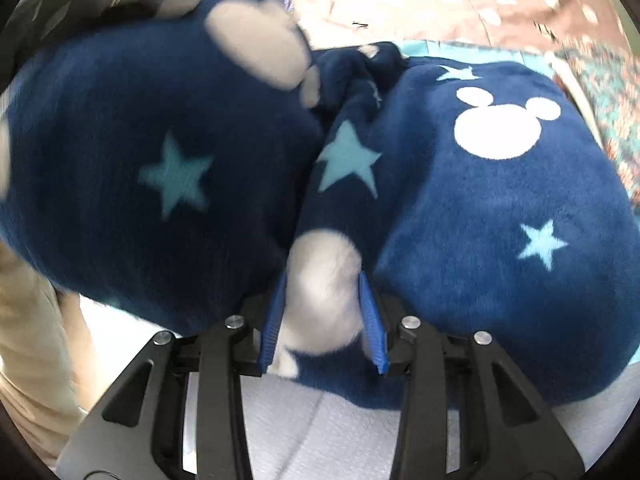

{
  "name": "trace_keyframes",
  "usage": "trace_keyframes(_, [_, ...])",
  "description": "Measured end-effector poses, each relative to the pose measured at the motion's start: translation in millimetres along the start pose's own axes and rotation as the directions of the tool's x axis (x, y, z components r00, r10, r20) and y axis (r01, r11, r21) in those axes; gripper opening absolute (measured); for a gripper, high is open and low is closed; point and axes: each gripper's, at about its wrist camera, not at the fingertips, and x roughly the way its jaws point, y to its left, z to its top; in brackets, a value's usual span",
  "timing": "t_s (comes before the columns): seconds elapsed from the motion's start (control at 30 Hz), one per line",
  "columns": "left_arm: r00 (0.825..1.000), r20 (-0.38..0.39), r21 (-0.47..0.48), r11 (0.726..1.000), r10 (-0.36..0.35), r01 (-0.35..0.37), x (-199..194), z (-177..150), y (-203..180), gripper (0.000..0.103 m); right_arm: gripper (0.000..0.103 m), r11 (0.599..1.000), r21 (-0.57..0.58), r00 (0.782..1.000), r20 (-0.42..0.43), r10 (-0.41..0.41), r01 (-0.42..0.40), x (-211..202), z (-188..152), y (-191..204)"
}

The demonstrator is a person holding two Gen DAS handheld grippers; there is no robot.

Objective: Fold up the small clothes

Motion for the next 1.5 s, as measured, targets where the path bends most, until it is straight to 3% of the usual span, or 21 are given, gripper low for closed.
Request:
trace_keyframes(0.17, [0.999, -0.021, 0.014, 0.999, 0.034, -0.034, 15.5, -0.1, -6.5, 0.035, 0.039, 0.998, -0.035, 0.999, 0.020, -0.046, 0.047, 13.3, -13.0, 1.6])
trace_keyframes(0.33, [1.000, -0.026, -0.025, 1.000, 0.011, -0.012, 17.6, 8.3, -14.7, 0.035, 0.040, 0.989, 0.096, 0.994, -0.007, 0.110, -0.109, -23.5, -11.6, -27.6])
trace_keyframes(0.37, [0.999, -0.029, -0.040, 0.999, 0.016, -0.018, 18.7, 9.5, -16.4, 0.035, 0.041, 0.984, 0.120, 0.992, 0.010, 0.128, -0.128, -35.4, -11.1, -35.8])
trace_keyframes(0.43, [0.996, -0.057, -0.100, 0.992, 0.069, -0.075, 23.7, 15.5, -18.5, 0.036, 0.054, 0.981, 0.147, 0.990, 0.087, 0.112, -0.124, -70.8, -10.1, -56.9])
trace_keyframes(0.47, [0.994, -0.060, -0.119, 0.988, 0.089, -0.096, 27.1, 17.7, -21.7, 0.036, 0.066, 0.980, 0.160, 0.987, 0.122, 0.100, -0.119, -85.2, -9.3, -65.8])
trace_keyframes(0.63, [0.979, -0.084, -0.104, 0.975, 0.186, -0.194, 59.2, 22.6, -51.0, 0.036, 0.069, 0.979, 0.193, 0.963, 0.269, 0.009, -0.063, -150.0, -1.7, -102.8])
trace_keyframes(0.7, [0.959, -0.090, -0.063, 0.960, 0.267, -0.273, 76.6, 16.3, -67.7, 0.036, 0.068, 0.974, 0.217, 0.947, 0.322, -0.007, -0.067, -173.9, -6.3, -114.7])
trace_keyframes(0.83, [0.888, -0.054, 0.038, 0.889, 0.458, -0.456, 116.1, -2.3, -102.4, 0.036, 0.068, 0.968, 0.242, 0.932, 0.360, -0.027, -0.066, -195.2, -4.7, -129.4])
trace_keyframes(0.93, [0.821, -0.008, 0.094, 0.817, 0.571, -0.568, 151.9, -19.7, -118.4, 0.036, 0.068, 0.964, 0.257, 0.926, 0.377, -0.032, -0.071, -213.2, 4.8, -145.9])
trace_keyframes(0.97, [0.793, 0.015, 0.120, 0.786, 0.609, -0.606, 163.8, -25.6, -126.7, 0.037, 0.068, 0.964, 0.258, 0.923, 0.382, -0.036, -0.069, -210.1, 17.0, -150.0])
trace_keyframes(1.0, [0.746, 0.053, 0.169, 0.730, 0.664, -0.662, 182.6, -35.6, -136.9, 0.038, 0.068, 0.965, 0.255, 0.920, 0.391, -0.038, -0.068, -215.4, 25.5, -154.7])
trace_keyframes(1.07, [0.693, 0.087, 0.210, 0.667, 0.715, -0.715, 204.2, -45.0, -147.1, 0.038, 0.069, 0.969, 0.238, 0.915, 0.401, -0.038, -0.063, -226.2, 41.5, -163.9])
trace_keyframes(1.1, [0.663, 0.106, 0.235, 0.629, 0.741, -0.741, 218.4, -50.1, -152.0, 0.038, 0.071, 0.979, 0.196, 0.924, 0.381, -0.028, -0.052, -229.1, 55.0, -164.7])
trace_keyframes(1.2, [0.582, 0.156, 0.276, 0.531, 0.798, -0.801, 248.2, -62.9, -162.8, 0.042, 0.074, 0.996, 0.082, 0.955, 0.296, -0.009, -0.017, -233.8, 83.9, -155.9])
trace_keyframes(1.3, [0.523, 0.188, 0.311, 0.454, 0.832, -0.835, 264.9, -68.2, -167.7, 0.055, 0.074, 1.000, -0.019, 0.971, 0.237, 0.000, 0.004, -232.7, 113.6, -135.1])
trace_keyframes(1.33, [0.497, 0.198, 0.322, 0.423, 0.845, -0.847, 271.7, -69.3, -169.2, 0.057, 0.074, 0.995, -0.094, 0.986, 0.165, 0.030, -0.014, -223.1, 129.1, -120.9])
trace_keyframes(1.4, [0.464, 0.217, 0.328, 0.383, 0.859, -0.863, 276.5, -73.3, -170.4, 0.059, 0.074, 0.978, -0.209, 0.999, 0.029, 0.031, -0.024, -204.6, 149.0, -92.8])
trace_keyframes(1.43, [0.449, 0.230, 0.328, 0.366, 0.863, -0.871, 278.1, -75.1, -172.3, 0.060, 0.074, 0.958, -0.286, 0.997, -0.075, -0.021, -0.002, -183.3, 161.0, -73.4])
trace_keyframes(1.5, [0.415, 0.259, 0.336, 0.321, 0.872, -0.885, 280.0, -82.2, -176.9, 0.062, 0.074, 0.927, -0.374, 0.976, -0.193, -0.103, 0.024, -150.3, 173.8, -53.0])
